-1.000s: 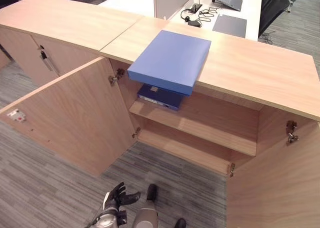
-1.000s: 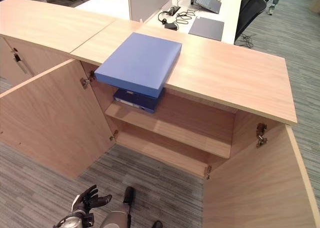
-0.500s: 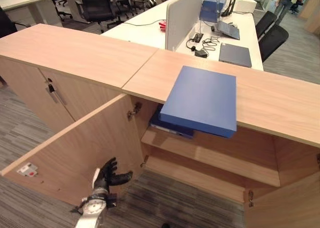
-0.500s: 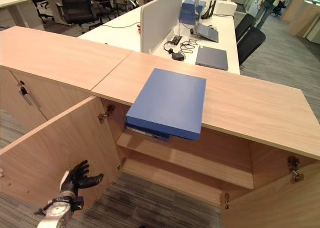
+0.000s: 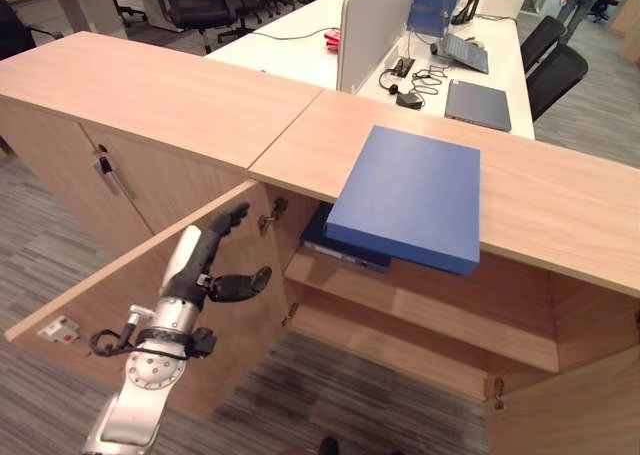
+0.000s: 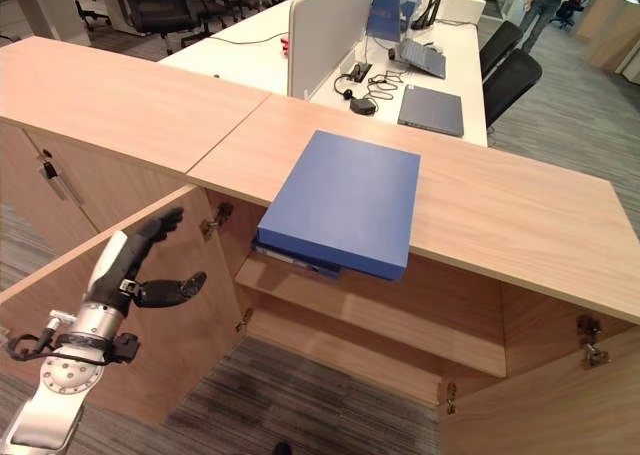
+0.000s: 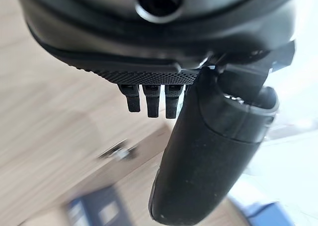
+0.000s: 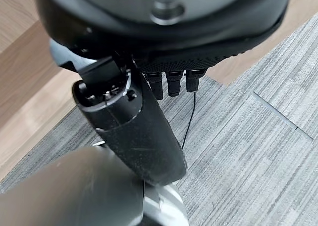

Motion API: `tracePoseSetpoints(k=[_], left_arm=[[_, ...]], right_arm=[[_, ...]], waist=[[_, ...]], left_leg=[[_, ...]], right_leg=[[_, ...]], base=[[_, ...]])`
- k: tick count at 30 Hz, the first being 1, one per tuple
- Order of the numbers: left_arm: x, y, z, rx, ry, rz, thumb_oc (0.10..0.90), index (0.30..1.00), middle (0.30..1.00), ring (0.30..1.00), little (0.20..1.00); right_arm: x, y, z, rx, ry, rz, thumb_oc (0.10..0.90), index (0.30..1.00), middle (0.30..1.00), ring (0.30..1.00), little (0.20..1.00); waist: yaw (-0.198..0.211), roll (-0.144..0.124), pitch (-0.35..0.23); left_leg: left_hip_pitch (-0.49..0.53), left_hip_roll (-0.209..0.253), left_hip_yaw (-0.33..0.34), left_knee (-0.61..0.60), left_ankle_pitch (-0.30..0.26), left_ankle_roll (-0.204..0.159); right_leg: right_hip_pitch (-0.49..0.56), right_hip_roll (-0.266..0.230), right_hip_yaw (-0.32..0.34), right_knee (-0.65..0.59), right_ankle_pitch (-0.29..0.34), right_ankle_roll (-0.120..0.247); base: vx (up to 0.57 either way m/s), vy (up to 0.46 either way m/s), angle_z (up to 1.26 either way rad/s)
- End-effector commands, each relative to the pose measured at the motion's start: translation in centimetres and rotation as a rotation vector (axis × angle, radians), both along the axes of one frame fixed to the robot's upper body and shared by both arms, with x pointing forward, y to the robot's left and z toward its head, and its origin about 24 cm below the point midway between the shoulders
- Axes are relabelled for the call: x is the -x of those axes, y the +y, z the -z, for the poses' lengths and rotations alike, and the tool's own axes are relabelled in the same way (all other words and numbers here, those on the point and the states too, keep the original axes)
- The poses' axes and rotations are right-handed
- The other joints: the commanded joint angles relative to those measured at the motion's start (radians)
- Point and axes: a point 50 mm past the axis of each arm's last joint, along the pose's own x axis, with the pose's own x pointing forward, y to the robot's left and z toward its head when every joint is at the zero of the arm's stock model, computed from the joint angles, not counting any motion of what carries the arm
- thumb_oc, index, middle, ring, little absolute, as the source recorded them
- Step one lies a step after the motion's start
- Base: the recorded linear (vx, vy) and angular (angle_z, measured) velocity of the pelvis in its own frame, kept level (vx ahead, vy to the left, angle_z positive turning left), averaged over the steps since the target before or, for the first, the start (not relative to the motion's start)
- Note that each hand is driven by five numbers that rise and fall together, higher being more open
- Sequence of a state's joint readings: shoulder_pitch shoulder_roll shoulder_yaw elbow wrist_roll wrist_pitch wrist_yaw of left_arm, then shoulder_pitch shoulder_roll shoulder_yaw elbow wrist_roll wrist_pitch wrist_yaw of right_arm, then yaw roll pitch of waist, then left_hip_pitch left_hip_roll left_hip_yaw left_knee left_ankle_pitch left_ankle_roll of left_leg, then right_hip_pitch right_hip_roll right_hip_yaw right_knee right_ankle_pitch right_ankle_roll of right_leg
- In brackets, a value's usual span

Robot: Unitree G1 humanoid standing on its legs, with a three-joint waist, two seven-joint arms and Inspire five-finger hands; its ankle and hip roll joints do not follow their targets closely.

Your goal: Put the empty folder in the office cabinet

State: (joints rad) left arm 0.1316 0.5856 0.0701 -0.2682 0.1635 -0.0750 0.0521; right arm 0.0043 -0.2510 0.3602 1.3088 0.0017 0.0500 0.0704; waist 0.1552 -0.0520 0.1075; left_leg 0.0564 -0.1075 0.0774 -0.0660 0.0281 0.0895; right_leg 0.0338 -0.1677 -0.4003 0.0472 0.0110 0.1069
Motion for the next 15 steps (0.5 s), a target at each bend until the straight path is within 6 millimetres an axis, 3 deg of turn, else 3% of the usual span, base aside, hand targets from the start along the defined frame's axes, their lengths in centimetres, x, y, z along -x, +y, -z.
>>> tracePoseSetpoints(k=[1,7,14,15], left_arm=[[0.0,-2.6,-7.9,-0.152,-0.466,0.11,0.8,0.9,0.9,0.9,0.9],[0.8,-5.3,-10.3,-0.24,-0.609,0.251,0.8,0.9,0.9,0.9,0.9],[1.2,-6.6,-10.8,-0.276,-0.652,0.313,0.8,0.9,0.9,0.9,0.9],[1.7,-7.7,-11.3,-0.286,-0.676,0.393,0.8,0.9,0.9,0.9,0.9]], right_arm=[[-2.6,5.1,0.3,-0.17,-0.065,-0.074,0.8,0.9,0.9,0.9,0.9],[-3.3,5.8,0.2,-0.175,-0.08,-0.111,0.8,0.9,0.9,0.9,0.9],[-3.3,6.1,0.2,-0.17,-0.08,-0.123,0.8,0.9,0.9,0.9,0.9],[-3.3,6.1,0.2,-0.168,-0.079,-0.13,0.8,0.9,0.9,0.9,0.9]], waist=[[-0.001,-0.02,-0.042],[-0.009,-0.023,-0.059],[-0.014,-0.026,-0.073],[-0.015,-0.027,-0.078]], left_leg=[[-0.006,0.068,0.003,-0.021,-0.04,-0.095],[-0.002,0.074,-0.001,-0.021,-0.04,-0.102],[-0.004,0.077,0.0,-0.021,-0.036,-0.102],[-0.004,0.078,-0.001,-0.021,-0.038,-0.103]], right_leg=[[0.124,0.043,-0.024,-0.134,0.018,0.026],[0.125,0.056,-0.016,-0.134,0.005,0.019],[0.118,0.062,-0.008,-0.134,0.002,0.014],[0.116,0.066,-0.007,-0.134,0.002,0.012]], base=[[0.02,-0.06,0.03],[0.01,-0.035,0.05],[0.0,0.0,0.0],[0.0,0.0,0.0]])
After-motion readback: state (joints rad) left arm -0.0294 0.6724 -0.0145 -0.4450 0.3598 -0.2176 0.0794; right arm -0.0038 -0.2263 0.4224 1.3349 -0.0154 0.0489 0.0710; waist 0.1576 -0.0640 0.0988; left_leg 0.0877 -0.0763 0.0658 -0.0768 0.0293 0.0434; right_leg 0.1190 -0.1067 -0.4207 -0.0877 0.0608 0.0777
